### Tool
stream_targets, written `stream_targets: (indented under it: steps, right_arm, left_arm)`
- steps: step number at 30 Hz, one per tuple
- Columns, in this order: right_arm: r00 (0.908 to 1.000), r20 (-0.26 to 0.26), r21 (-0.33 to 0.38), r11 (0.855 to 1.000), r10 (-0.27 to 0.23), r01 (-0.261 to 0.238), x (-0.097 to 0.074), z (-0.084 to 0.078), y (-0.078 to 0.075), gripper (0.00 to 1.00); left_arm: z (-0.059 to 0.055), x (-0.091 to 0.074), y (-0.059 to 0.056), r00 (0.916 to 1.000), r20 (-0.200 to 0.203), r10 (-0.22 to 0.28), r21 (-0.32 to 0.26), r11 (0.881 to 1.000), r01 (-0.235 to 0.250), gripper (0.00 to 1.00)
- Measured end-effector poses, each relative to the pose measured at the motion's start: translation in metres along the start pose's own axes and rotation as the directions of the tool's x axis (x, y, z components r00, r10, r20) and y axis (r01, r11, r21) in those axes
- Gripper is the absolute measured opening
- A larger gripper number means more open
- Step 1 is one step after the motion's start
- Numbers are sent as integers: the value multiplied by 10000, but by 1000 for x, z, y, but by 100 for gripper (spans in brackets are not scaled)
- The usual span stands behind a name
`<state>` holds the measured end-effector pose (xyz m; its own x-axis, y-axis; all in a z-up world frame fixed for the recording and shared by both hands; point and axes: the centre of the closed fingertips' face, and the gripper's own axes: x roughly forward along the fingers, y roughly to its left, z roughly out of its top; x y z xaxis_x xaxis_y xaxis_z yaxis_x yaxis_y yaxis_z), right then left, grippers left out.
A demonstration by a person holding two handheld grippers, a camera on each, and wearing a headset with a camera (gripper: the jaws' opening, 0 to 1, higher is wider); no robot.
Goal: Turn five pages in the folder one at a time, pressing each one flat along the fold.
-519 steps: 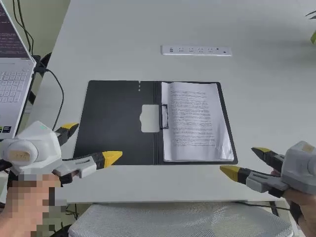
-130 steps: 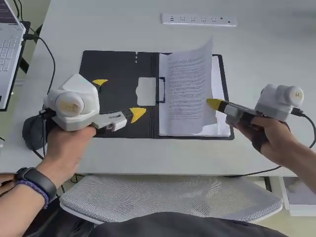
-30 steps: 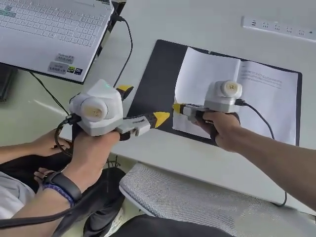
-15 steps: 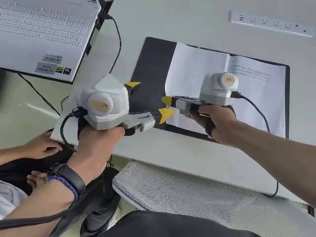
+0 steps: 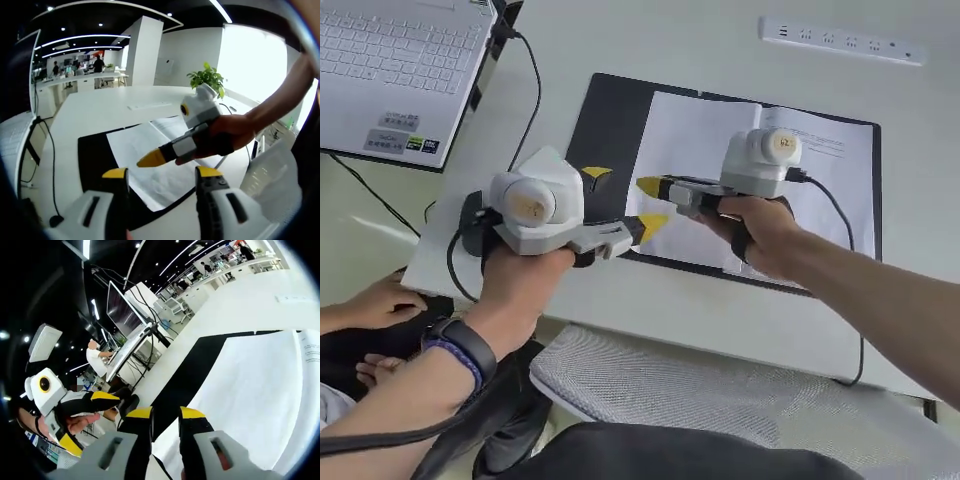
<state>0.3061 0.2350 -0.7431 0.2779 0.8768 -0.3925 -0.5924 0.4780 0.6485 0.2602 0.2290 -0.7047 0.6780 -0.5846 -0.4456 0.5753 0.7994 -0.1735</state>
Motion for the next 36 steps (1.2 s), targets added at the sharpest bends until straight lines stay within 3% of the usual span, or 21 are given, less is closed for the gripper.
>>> stream_targets:
  steps: [9, 13, 17, 26, 29, 32, 36]
  right_arm:
    - [9981, 423, -168, 9988, -456, 463, -21, 14, -19, 15]
    - [9973, 462, -198, 9981, -575, 585, -29, 13, -24, 14]
    - [9967, 491, -238, 9975, -649, 661, -36, 11, -27, 13]
    - [9950, 262, -1092, 9891, -964, 987, -53, 5, -51, 9]
    - [9939, 231, -1568, 9815, -1074, 1097, -58, 10, -64, 6]
    - [9919, 70, -2250, 9663, -1266, 1249, -65, 15, -82, 4]
    - [9903, 288, -2449, 9596, -1358, 1387, -72, 28, -100, 0]
  left_arm:
    - [-20, 34, 4, 9968, -600, -521, 821, 9950, 570, 14]
    - [-39, 49, 12, 9927, -1042, -599, 1065, 9918, 710, 0]
    - [-54, 57, 19, 9897, -1332, -521, 1149, 9911, 677, 0]
    - [-81, 57, 9, 9795, -1964, -459, 1205, 9902, 706, 0]
    - [-89, 56, 6, 9705, -2368, -452, 1633, 9828, 857, 0]
    - [-87, 56, 6, 9717, -2316, -466, 1701, 9815, 876, 0]
    - [-87, 55, 5, 9702, -2384, -441, 1960, 9762, 926, 0]
